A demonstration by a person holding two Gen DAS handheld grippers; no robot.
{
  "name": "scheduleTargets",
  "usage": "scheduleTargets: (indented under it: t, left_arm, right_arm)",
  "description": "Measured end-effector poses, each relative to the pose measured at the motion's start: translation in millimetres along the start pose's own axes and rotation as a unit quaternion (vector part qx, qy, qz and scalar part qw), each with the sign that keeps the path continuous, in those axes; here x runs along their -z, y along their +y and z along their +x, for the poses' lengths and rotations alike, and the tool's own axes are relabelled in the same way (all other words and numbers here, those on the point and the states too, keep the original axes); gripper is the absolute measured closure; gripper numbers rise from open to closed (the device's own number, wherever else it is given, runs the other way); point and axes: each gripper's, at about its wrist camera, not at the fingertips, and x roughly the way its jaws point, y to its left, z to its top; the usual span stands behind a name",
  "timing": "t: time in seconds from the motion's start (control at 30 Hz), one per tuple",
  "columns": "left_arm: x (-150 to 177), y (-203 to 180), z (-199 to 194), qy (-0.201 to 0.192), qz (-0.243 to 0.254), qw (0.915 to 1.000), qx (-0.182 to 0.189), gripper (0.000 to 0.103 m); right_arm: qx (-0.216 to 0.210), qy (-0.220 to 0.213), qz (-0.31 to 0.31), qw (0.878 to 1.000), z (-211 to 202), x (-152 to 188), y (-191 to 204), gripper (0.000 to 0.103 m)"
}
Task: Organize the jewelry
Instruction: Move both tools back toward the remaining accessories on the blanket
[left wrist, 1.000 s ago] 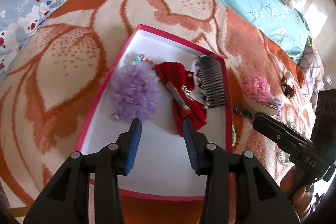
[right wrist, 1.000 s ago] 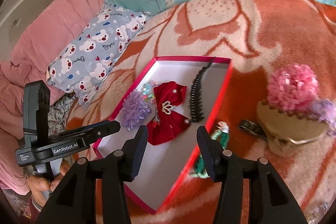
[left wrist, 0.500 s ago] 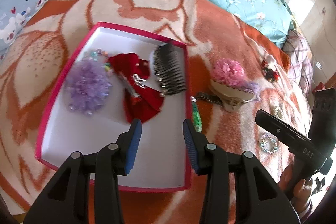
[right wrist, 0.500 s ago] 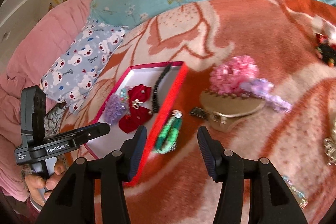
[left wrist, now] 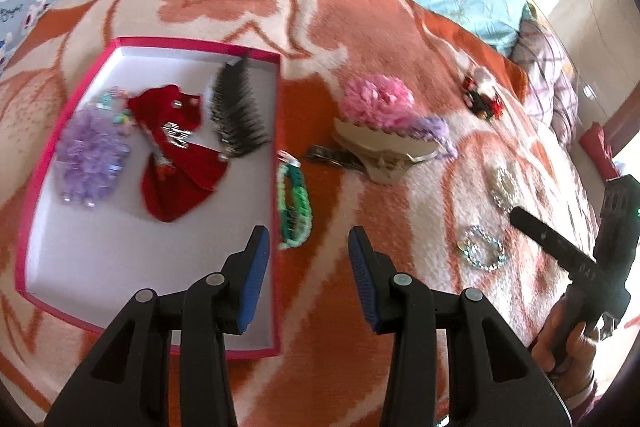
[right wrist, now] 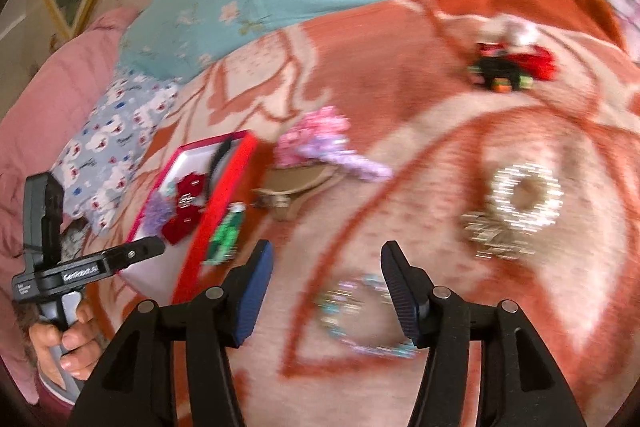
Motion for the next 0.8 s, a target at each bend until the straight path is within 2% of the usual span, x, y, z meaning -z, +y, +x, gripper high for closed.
scheduleTargets:
  t: [0.23, 0.4, 0.8]
  left_arm:
    - [6.7, -34.7, 14.9, 0.019, 0.029, 0.9992, 0.019, 0.064]
    - [9.7, -67.6, 26.7, 0.033, 0.059, 0.9971, 0.037, 0.064]
    - [10.6, -144.9, 79.1, 0.083, 0.149, 0.9836, 0.058, 0.064]
  right_arm:
    - [0.04, -0.02, 0.047, 0.998, -17.9, 0.2, -48.1, 0.045]
    - [0.061, -0.029, 0.058, 0.996, -24.0, -1.7, -62.2, 0.045]
    - [0.101, -0.023, 0.104, 0.989, -10.9, -13.5, -98.1, 0.045]
